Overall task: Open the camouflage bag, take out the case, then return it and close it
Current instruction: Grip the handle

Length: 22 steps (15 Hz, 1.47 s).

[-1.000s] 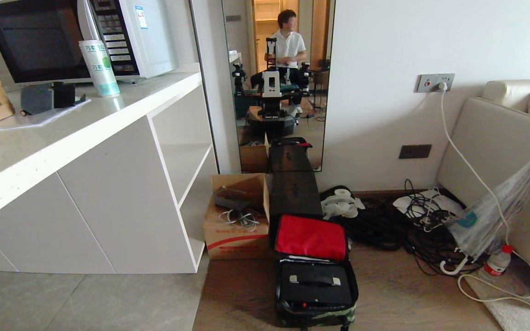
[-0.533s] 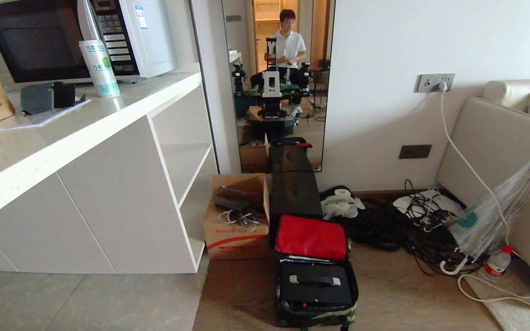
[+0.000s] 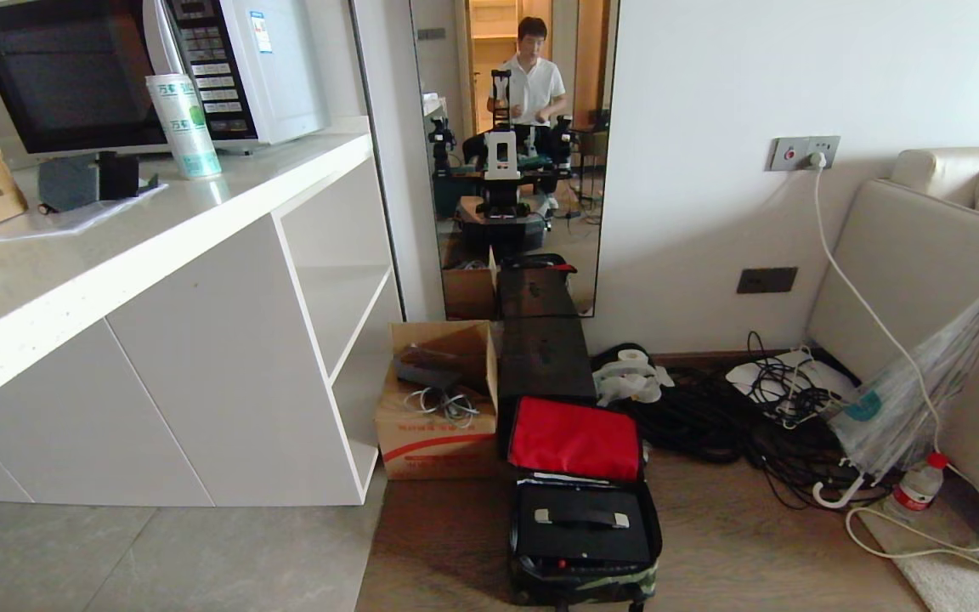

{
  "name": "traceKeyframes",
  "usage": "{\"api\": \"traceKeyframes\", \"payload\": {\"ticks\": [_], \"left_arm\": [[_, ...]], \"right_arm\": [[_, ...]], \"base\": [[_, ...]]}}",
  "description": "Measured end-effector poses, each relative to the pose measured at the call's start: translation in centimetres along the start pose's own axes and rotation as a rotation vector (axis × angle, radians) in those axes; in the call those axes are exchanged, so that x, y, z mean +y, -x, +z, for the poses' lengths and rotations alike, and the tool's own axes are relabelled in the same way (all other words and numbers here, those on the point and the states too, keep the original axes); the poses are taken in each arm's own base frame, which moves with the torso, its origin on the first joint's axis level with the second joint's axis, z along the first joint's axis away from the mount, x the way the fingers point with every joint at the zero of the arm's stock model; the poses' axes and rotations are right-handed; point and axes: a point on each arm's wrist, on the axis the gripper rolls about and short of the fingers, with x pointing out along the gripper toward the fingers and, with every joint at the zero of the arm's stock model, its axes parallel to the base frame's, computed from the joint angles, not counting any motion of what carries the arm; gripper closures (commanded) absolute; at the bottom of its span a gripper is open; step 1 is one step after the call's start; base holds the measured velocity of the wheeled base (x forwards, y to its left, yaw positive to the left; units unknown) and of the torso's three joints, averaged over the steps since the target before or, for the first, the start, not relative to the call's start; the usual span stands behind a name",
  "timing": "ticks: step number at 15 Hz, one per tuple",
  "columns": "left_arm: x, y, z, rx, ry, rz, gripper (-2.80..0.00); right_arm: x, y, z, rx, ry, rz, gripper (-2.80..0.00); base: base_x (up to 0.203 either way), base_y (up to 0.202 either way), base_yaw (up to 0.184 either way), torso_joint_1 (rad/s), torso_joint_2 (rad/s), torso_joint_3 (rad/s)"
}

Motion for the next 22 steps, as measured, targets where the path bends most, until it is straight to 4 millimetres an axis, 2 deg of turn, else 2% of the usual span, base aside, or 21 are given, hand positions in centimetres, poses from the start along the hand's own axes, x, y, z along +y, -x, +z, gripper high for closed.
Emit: {"api": "traceKeyframes", "payload": {"ticks": [22], "left_arm": [[0.00, 0.00, 0.00, 0.000, 0.000, 0.000, 0.00]], "right_arm": [[0.00, 0.00, -0.02, 0.001, 0.000, 0.000, 0.00]], "base": [[0.000, 0.000, 0.000, 0.000, 0.00, 0.000]]}}
